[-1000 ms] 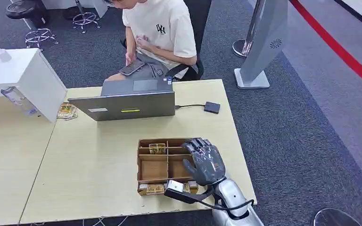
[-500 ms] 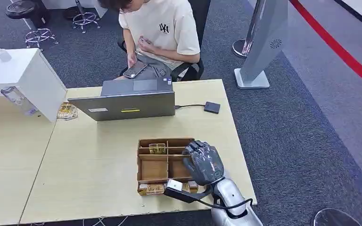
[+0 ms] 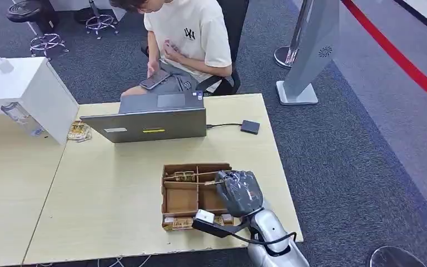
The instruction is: Pass the card to the sensor for recognition and then transmit it.
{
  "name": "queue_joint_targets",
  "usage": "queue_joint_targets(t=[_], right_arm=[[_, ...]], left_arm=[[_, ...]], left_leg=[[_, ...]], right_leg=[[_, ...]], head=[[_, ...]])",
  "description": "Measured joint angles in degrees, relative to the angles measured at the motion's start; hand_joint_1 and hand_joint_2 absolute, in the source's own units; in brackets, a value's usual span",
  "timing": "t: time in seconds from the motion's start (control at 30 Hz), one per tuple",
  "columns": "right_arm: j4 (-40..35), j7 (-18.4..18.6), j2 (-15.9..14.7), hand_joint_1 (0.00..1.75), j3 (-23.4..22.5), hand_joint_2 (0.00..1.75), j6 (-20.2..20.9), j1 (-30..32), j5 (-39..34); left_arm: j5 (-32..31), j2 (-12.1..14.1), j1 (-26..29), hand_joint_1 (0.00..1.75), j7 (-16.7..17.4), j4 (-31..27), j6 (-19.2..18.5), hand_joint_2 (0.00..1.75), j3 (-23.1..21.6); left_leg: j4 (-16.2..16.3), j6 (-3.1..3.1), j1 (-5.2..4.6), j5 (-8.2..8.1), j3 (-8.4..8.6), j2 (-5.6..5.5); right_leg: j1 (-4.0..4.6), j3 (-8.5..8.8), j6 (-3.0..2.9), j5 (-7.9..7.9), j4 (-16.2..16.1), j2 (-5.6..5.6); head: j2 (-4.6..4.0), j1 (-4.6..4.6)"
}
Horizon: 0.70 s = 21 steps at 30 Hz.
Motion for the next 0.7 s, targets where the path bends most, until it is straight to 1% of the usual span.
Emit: queue_joint_targets(t=[0.07,0.17,0.2,0.23,0.27,0.33,0.4,0.47,0.63,0.7], right_arm=[[0.0,0.0,0.0,1.75,0.1,1.75,0.0,0.0,-0.5],[-0.4,-1.1,0.0,1.75,0.1,1.75,0.0,0.0,-3.0],[-0.7,-1.9,0.0,1.75,0.1,1.75,0.0,0.1,-5.5],[-1.4,-2.7,0.0,1.75,0.1,1.75,0.0,0.2,-10.2],[-2.5,-2.8,-0.1,1.75,0.4,1.75,0.0,0.3,-14.4],[-4.6,-3.4,-0.3,1.75,0.7,1.75,0.5,0.5,-20.7],[-8.1,-4.7,-0.7,1.75,0.7,1.75,3.1,1.1,-29.4],[-11.5,-5.5,-0.8,1.75,0.7,1.75,5.3,1.6,-35.7],[-16.5,-5.9,-1.3,1.75,0.7,1.75,6.4,2.2,-37.7],[-17.6,-7.0,-1.4,1.75,0.6,1.75,7.1,2.5,-40.6]], left_arm=[[0.0,0.0,0.0,0.0,0.0,0.0,0.0,0.0,0.0],[0.0,0.0,0.0,0.0,0.0,0.0,0.0,0.0,0.0],[0.0,0.0,0.0,0.0,0.0,0.0,0.0,0.0,0.0],[0.2,0.0,0.0,0.0,0.0,0.0,0.0,0.0,0.0],[0.3,0.0,0.0,0.0,-0.1,0.0,0.0,0.0,0.0],[0.4,0.0,0.0,0.0,-0.1,0.0,0.0,0.0,0.0],[0.4,0.0,0.0,0.0,-0.4,0.0,0.1,0.0,0.0],[0.5,-0.1,0.1,0.0,-0.5,0.0,0.1,0.0,0.1],[0.6,-0.1,0.1,0.0,-0.6,0.0,0.2,0.0,0.2],[0.7,-0.1,0.1,0.0,-0.6,0.0,0.2,0.0,0.3]], left_leg=[[0.0,0.0,0.0,0.0,0.0,0.0],[0.0,0.0,0.0,0.0,0.0,0.0],[0.0,0.0,0.0,0.0,0.0,0.0],[0.0,0.0,0.0,0.0,0.0,0.0],[0.0,0.0,0.0,0.0,0.0,0.0],[0.0,0.0,-0.01,0.0,0.01,0.0],[0.0,0.0,-0.01,0.0,0.0,0.0],[0.0,0.0,-0.01,0.0,0.0,0.0],[0.0,0.0,0.0,0.0,0.0,0.01],[0.0,0.0,0.0,0.0,0.01,0.01]], right_leg=[[0.0,0.0,0.0,0.0,0.0,0.0],[0.0,0.0,0.0,0.0,0.0,0.0],[0.0,0.0,0.0,0.0,0.0,0.0],[0.0,0.0,0.0,0.0,0.0,0.0],[0.0,0.0,0.0,0.0,0.0,0.0],[0.0,-0.01,0.0,0.0,0.0,0.0],[-0.01,-0.01,0.0,0.0,0.0,0.0],[-0.01,-0.01,0.0,0.0,0.0,0.0],[0.0,-0.01,0.0,0.0,0.0,0.01],[0.0,-0.01,0.0,0.0,0.0,0.01]], head=[[0.0,0.0],[0.0,0.0],[0.0,-0.02],[0.0,0.0],[0.0,-0.02],[0.0,-0.02],[0.0,-0.02],[0.0,-0.02],[0.0,-0.02],[0.0,0.0]])
